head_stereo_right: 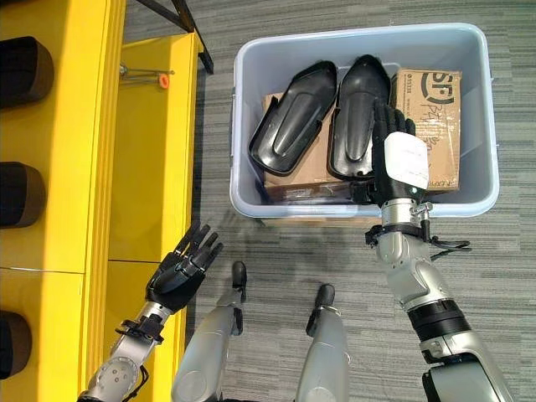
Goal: Move parts from the plastic box to the shelf.
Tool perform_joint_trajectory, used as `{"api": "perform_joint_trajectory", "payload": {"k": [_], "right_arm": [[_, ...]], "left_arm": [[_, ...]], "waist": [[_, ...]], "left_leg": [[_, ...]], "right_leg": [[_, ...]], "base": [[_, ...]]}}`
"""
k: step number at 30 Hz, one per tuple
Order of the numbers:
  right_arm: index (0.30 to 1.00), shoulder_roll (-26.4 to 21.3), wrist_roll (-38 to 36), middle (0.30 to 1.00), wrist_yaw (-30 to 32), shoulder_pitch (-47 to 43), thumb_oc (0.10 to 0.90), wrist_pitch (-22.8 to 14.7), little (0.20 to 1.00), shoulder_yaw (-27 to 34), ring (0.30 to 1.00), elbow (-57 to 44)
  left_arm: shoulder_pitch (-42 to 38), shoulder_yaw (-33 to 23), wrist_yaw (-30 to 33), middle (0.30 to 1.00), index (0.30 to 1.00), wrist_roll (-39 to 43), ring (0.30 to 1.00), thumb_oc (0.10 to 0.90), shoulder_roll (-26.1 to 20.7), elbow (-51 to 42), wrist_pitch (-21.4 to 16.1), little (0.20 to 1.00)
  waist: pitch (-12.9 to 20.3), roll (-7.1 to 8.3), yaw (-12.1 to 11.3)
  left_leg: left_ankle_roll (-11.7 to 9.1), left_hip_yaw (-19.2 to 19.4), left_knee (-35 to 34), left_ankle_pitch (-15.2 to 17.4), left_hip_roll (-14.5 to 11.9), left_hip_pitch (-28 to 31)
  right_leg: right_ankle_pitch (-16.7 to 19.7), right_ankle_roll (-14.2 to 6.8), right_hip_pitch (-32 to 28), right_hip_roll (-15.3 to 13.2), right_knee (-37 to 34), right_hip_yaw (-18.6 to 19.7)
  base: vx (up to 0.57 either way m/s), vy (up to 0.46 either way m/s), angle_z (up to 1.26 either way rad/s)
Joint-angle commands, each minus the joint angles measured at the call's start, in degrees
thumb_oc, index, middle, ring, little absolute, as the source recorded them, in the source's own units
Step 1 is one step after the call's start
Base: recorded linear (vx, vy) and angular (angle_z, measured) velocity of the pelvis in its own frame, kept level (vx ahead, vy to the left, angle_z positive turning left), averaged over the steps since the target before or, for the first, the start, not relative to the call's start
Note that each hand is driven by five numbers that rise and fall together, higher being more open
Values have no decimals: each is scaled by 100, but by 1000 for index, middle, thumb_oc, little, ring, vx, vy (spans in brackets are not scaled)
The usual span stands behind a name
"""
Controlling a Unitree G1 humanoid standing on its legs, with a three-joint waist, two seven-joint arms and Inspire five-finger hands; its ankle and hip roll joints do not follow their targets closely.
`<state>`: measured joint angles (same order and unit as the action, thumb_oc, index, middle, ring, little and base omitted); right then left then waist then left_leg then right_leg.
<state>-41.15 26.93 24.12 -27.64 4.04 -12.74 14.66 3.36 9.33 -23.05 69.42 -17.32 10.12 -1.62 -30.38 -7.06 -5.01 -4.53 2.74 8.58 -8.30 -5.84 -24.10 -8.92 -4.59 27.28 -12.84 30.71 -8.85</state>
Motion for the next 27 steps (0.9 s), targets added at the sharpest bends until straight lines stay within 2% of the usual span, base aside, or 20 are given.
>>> {"api": "perform_joint_trajectory", "payload": {"k": [1,15,18,22,27], "right_arm": [[1000,-464,142,1000,313,-800,900,-192,1000,0,1000,-264],[1000,-414,359,1000,93,-813,900,-419,1000,-221,1000,-304],[1000,-368,96,1000,200,-773,900,-572,1000,-216,1000,-451],[1000,-240,344,1000,577,-612,900,-911,1000,72,1000,-862],[1000,-264,735,1000,307,-560,900,-848,1000,121,1000,-1187]], "left_arm": [[62,-74,-428,1000,1000,77,1000,900,-374,-766,-209,1000],[65,-106,-449,1000,1000,100,1000,900,-417,-835,-125,1000],[84,-136,-454,1000,1000,124,1000,900,-417,-851,-113,1000],[100,-113,-400,1000,1000,165,1000,900,-417,-896,-163,1000],[123,-97,-460,1000,1000,207,1000,900,-357,-874,-151,1000]], "waist": [[58,-80,-41],[58,-76,-45],[58,-84,-27],[58,-87,38],[58,-122,80]], "left_leg": [[192,57,-37,323,425,-33],[172,35,-34,288,353,-114],[164,31,-50,267,329,-105],[167,40,-77,276,338,-74],[169,68,-60,301,364,-46]], "right_leg": [[-534,452,-209,638,467,-317],[-579,476,-49,675,602,-316],[-576,479,-46,692,597,-291],[-571,461,-35,695,590,-255],[-604,470,-8,663,645,-229]], "base": [[-5,-37,0],[5,-16,0],[0,0,0],[0,10,0],[1,30,-1]]}}
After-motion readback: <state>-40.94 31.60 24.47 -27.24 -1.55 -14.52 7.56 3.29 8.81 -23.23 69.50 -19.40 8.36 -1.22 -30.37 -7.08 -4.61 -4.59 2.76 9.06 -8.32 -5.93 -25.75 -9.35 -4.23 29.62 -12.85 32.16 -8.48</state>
